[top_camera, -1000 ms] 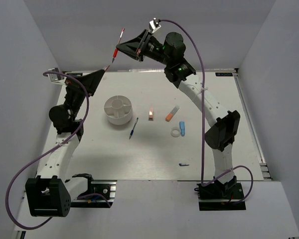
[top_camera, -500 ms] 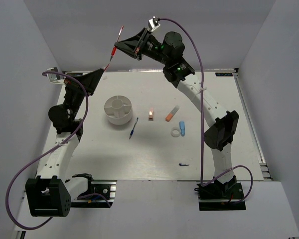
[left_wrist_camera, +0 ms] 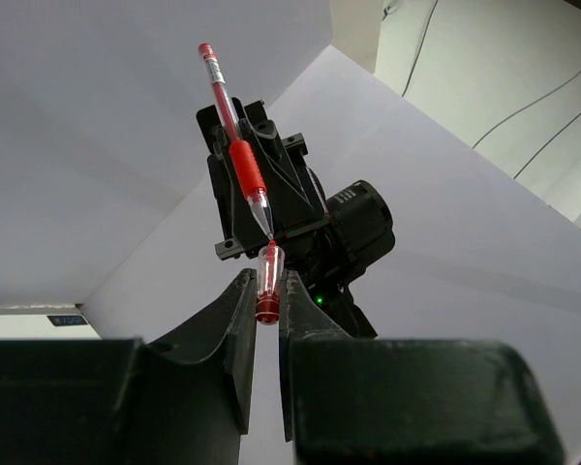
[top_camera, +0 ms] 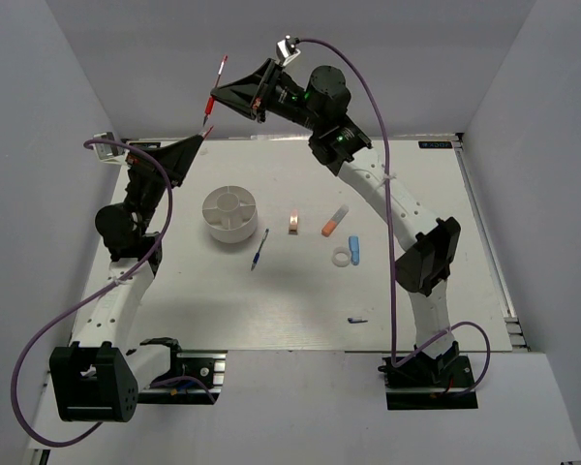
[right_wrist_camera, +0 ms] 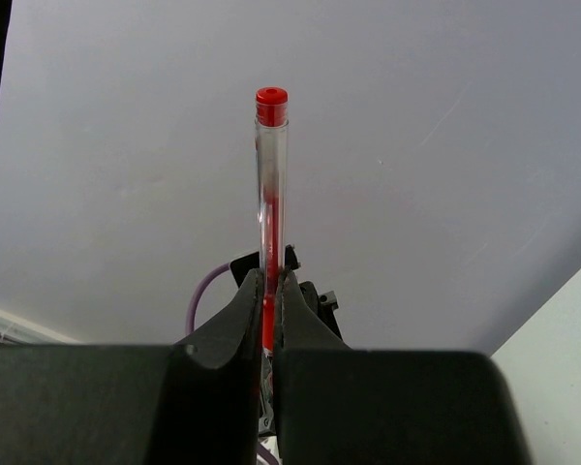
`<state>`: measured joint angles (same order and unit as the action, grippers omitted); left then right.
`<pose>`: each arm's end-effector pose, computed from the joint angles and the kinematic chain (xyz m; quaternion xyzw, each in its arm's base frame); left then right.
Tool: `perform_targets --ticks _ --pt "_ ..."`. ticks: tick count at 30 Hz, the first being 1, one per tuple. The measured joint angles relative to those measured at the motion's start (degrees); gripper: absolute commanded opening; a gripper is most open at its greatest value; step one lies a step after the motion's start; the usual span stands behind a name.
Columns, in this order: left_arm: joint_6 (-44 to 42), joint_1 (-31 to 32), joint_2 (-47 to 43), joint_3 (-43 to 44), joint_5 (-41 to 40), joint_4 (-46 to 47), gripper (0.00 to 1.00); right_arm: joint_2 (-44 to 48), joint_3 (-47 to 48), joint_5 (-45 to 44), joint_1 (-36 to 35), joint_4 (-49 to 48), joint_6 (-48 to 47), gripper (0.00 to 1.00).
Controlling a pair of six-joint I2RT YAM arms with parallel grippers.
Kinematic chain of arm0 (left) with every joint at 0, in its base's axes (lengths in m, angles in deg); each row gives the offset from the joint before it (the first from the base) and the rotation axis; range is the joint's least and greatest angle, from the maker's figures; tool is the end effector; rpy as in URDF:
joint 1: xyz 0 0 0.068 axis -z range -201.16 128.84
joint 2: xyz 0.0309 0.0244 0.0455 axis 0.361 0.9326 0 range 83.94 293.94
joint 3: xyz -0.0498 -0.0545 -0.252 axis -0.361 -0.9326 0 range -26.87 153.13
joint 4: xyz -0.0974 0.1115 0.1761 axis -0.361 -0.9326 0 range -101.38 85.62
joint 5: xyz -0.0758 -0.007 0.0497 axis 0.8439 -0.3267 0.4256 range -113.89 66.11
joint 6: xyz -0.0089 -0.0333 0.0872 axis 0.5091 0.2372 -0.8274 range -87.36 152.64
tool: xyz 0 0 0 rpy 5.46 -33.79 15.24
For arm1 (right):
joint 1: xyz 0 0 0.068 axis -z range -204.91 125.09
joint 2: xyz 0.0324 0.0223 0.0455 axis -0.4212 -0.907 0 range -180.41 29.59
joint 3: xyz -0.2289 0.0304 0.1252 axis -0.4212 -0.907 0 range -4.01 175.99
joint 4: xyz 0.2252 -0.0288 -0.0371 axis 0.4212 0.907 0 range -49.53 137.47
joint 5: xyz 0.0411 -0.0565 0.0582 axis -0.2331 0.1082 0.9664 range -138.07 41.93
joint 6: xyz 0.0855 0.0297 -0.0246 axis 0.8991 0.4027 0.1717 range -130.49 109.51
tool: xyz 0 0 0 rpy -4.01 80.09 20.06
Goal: Sort the stationery into containers
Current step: Close the pen cap on the pen.
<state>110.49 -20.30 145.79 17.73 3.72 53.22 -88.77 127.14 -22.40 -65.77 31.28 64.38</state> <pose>0.2328 -0.0427 0.4281 -0.0843 0.4538 -0.6364 0.6180 0.3334 0.3366 0.4981 -0.0166 0.5754 0.7505 0.3247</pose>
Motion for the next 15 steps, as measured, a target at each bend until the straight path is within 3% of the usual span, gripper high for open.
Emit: perform_targets --ticks 15 --pt "-0.5 0.0 0.0 0.0 0.0 -0.17 0.0 0.0 0.0 0.0 0.02 -0.35 -0.11 0.0"
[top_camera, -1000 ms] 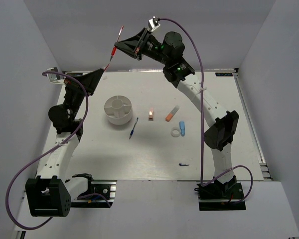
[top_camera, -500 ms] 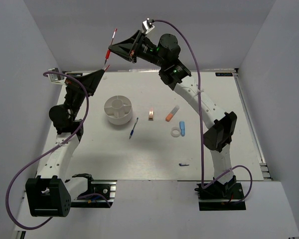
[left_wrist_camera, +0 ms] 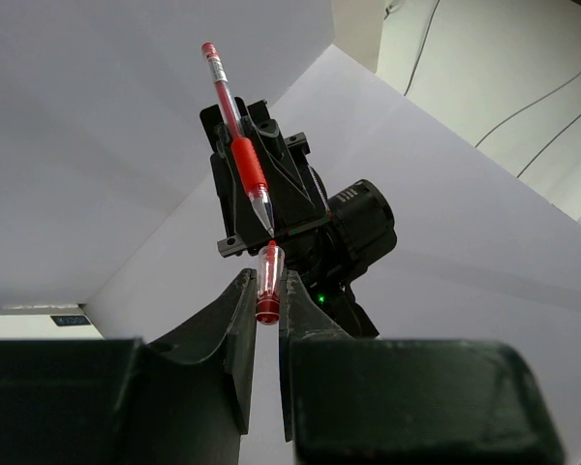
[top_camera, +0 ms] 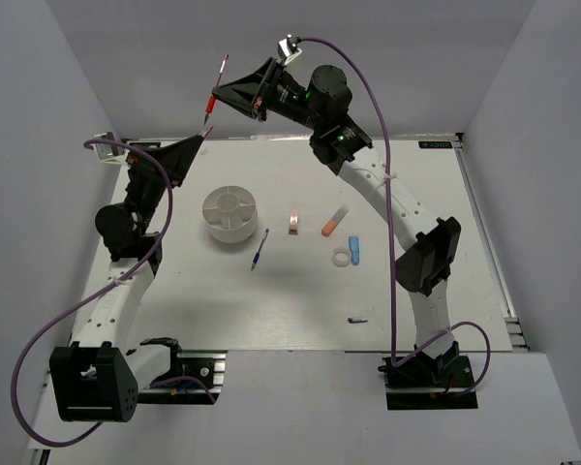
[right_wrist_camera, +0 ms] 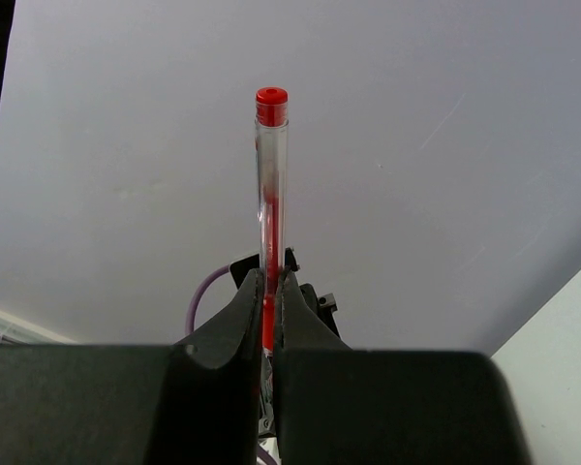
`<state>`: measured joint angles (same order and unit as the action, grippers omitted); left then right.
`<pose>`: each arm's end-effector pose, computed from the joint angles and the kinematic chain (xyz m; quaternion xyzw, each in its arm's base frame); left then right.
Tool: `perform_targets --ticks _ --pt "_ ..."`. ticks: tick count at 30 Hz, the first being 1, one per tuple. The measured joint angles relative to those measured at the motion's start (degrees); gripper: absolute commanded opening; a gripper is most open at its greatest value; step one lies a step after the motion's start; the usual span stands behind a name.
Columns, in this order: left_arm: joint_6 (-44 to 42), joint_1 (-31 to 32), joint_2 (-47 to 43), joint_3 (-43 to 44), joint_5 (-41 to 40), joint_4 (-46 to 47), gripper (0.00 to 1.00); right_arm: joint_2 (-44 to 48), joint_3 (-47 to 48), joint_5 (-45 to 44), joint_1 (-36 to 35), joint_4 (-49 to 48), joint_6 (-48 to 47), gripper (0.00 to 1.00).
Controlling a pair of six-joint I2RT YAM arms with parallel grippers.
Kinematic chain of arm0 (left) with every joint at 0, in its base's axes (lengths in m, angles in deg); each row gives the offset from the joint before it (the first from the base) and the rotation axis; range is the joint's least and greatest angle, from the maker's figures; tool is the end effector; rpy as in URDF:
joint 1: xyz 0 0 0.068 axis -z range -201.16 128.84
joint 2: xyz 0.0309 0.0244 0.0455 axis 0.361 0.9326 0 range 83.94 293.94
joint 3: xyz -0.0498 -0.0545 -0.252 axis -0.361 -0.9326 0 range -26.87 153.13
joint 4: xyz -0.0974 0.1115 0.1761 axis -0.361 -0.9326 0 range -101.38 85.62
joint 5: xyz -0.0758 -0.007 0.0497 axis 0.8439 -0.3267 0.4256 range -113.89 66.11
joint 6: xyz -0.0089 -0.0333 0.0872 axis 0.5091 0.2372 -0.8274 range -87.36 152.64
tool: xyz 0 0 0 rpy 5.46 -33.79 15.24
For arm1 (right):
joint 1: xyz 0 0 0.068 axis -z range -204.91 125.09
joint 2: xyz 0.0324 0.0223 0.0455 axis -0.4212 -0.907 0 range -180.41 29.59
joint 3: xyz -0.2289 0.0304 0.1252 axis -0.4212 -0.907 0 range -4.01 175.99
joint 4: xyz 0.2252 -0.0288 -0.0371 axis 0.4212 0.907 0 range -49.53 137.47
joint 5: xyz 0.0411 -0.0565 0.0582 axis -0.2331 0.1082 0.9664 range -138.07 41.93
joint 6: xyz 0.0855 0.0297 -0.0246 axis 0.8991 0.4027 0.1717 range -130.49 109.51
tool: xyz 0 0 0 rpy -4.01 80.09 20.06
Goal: Sort the stationery into containers
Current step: Close the pen cap on the pen.
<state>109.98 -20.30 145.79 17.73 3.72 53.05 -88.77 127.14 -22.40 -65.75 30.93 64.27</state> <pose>0.2331 -0.0427 0.4277 -0.0832 0.4552 -0.6335 0.6202 0.3333 0.3363 0.4989 -0.0181 0.5731 0.7512 0.3269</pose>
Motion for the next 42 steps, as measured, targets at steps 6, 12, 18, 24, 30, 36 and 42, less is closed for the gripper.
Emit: perform_targets --ticks 6,12,18,24,30,36,42 --pt "0.0 0.0 0.0 0.0 0.02 0.0 0.0 0.0 -0.09 0.0 0.0 0.0 -0.13 0.0" --pt "0.02 0.0 0.0 0.0 0.02 -0.02 0.0 0.02 -0.52 0.09 0.0 -0.28 -0.17 0.0" --pt "0.0 0.0 0.0 0.0 0.0 -0.2 0.0 0.02 -1.73 0.57 0.0 -0.87 -0.22 0.0" --pt "0.0 0.0 0.0 0.0 0.0 -0.44 0.0 0.02 -2.08 0.92 0.0 -0.96 -0.22 0.0" --pt "0.0 0.0 0.0 0.0 0.0 -0.44 0.0 0.02 -2.08 1.36 0.13 -1.33 -0.28 0.0" --pt "0.02 0.0 0.0 0.0 0.0 -0.5 0.0 0.04 -2.08 1.46 0.35 -1.66 -0.68 0.0" --pt "0.02 0.0 0.0 0.0 0.0 -0.96 0.0 0.35 -2.45 1.51 0.39 -2.25 -1.16 0.0"
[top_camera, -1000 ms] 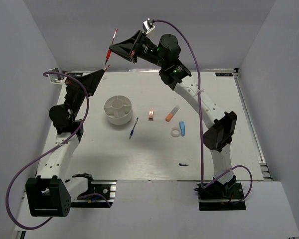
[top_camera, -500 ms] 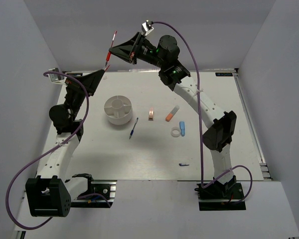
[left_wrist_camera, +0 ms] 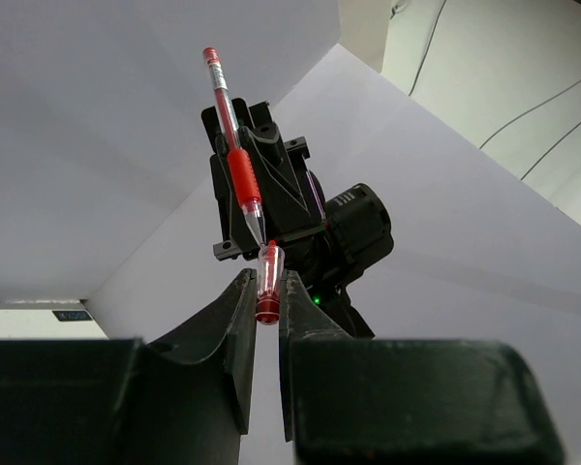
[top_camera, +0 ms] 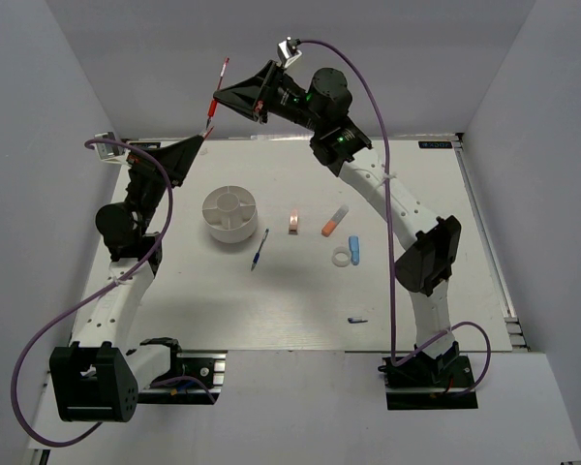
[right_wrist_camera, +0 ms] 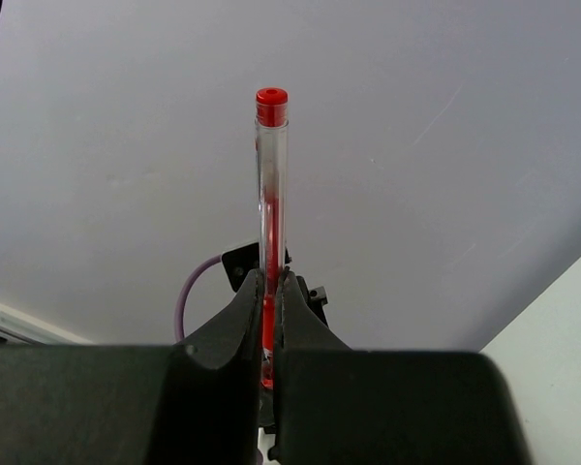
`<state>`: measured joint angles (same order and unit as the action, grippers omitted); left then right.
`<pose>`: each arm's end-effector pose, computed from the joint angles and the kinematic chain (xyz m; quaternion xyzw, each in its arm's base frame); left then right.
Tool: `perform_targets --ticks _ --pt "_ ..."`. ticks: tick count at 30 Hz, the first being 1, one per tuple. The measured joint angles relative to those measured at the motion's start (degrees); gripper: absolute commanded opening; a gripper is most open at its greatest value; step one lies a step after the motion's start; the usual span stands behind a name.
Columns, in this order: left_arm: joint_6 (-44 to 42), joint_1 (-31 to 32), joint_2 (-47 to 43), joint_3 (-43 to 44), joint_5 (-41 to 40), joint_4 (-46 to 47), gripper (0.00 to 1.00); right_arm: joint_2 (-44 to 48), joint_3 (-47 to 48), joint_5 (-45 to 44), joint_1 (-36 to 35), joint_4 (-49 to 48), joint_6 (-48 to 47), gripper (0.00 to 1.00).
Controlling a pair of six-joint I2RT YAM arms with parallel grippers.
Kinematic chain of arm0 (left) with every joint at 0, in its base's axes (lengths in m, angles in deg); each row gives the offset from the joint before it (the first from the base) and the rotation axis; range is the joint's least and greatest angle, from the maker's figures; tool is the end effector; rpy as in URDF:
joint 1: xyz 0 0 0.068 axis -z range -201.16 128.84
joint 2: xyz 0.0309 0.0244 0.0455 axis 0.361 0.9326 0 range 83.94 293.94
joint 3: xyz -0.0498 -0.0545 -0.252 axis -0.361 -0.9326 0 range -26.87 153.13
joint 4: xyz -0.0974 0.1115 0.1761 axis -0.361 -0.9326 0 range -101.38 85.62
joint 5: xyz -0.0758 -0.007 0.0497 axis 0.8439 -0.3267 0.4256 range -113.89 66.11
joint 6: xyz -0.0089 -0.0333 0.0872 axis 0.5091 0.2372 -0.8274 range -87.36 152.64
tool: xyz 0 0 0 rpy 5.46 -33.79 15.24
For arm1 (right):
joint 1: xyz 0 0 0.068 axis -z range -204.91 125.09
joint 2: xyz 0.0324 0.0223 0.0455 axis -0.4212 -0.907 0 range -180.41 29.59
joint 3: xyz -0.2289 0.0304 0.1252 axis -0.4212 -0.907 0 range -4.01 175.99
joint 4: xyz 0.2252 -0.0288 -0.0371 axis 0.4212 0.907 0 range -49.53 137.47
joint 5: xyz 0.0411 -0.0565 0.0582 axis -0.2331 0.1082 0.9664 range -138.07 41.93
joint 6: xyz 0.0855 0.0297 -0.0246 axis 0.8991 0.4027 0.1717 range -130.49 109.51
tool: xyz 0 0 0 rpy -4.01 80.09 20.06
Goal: Sort the stationery into containers
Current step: Close the pen cap on the pen.
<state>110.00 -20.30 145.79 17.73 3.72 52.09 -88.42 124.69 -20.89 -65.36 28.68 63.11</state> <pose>0.2347 -0.0427 0.4258 -0.0885 0.4604 -0.6328 0.6163 0.3352 0.3364 0.4925 -0.0331 0.5734 0.7490 0.3303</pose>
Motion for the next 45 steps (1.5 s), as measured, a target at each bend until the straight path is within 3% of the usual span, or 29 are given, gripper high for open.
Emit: perform_targets --ticks 45 --pt "-1.55 0.0 0.59 0.17 -1.31 -0.59 0.0 0.66 -1.86 -0.72 -1.25 -0.81 -0.28 0.0"
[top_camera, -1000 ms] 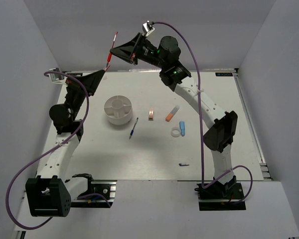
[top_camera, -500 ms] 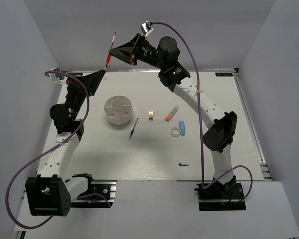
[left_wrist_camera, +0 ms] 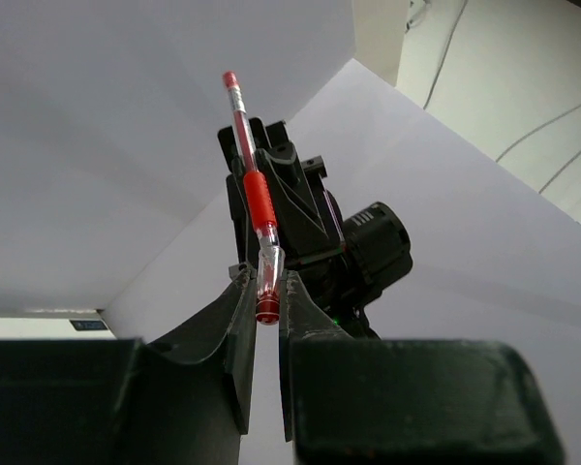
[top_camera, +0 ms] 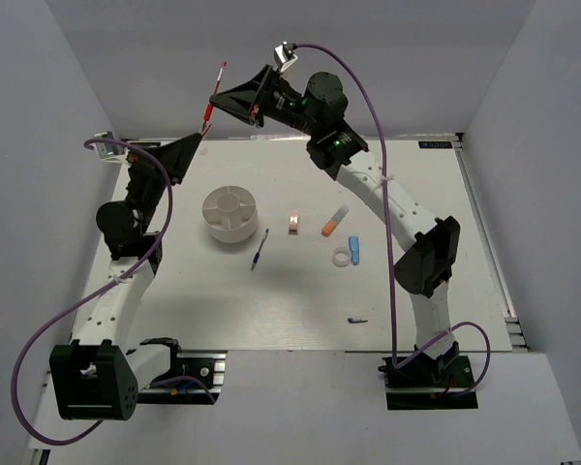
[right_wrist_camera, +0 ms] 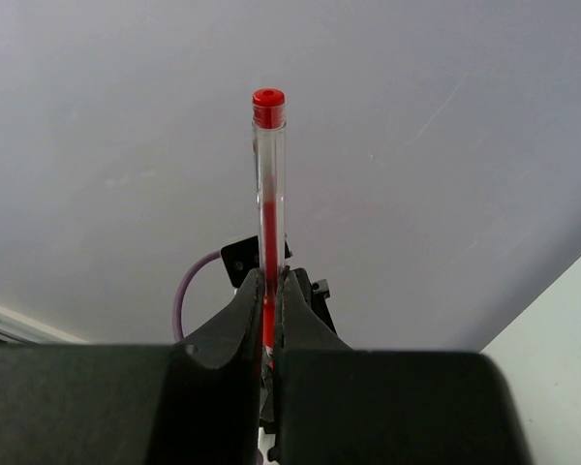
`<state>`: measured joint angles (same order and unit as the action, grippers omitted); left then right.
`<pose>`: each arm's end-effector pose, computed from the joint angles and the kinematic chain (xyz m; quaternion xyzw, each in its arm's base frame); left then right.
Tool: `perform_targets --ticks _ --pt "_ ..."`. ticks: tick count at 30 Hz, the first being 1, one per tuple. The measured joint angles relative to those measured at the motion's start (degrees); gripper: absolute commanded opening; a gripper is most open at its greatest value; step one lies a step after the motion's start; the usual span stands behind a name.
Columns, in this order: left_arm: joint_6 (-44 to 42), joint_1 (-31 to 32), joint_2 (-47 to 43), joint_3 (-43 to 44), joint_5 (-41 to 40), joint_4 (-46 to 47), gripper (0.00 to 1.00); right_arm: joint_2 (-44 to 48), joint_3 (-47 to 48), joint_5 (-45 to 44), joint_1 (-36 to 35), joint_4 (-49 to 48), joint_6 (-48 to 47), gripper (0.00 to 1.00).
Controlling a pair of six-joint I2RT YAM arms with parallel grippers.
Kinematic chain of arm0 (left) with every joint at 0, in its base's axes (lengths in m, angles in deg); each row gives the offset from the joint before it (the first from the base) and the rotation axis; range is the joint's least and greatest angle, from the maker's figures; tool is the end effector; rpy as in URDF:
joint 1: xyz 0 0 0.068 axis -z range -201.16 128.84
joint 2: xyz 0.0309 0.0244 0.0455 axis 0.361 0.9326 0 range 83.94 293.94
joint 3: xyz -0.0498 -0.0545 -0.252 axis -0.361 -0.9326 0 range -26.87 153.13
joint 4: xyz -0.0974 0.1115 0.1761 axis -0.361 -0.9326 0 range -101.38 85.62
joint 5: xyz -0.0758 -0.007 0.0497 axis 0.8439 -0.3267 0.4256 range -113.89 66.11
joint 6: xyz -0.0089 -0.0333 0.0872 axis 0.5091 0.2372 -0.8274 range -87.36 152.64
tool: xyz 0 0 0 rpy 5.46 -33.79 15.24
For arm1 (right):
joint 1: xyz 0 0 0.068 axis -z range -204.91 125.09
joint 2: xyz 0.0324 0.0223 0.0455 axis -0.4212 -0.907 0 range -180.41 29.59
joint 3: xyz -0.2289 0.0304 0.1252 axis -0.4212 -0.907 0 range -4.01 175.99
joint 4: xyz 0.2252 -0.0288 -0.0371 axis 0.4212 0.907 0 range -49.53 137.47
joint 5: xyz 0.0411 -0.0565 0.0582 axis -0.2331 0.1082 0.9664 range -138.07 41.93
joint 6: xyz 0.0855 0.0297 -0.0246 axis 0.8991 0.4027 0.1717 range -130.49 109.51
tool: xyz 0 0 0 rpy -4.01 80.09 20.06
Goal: Sort the stationery into containers
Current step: Close the pen cap on the pen.
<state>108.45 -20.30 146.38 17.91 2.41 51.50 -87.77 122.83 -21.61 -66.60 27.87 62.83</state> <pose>0.2393 -0.0411 0.4240 -0.0962 0.4619 -0.6213 0.6256 0.3287 0.3431 0.4889 -0.0344 0.5749 0.7497 0.3259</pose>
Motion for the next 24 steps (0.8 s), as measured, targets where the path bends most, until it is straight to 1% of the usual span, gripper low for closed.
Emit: perform_targets --ticks 11,24 --pt "-4.9 0.11 -0.39 1.6 -7.19 -5.46 0.0 -0.37 0.02 -5.51 -1.6 1.27 -0.28 0.0" --pt "-4.9 0.74 -0.37 2.16 -7.93 -5.99 0.0 -0.72 -0.85 -6.14 -2.16 -2.93 -2.1 0.0"
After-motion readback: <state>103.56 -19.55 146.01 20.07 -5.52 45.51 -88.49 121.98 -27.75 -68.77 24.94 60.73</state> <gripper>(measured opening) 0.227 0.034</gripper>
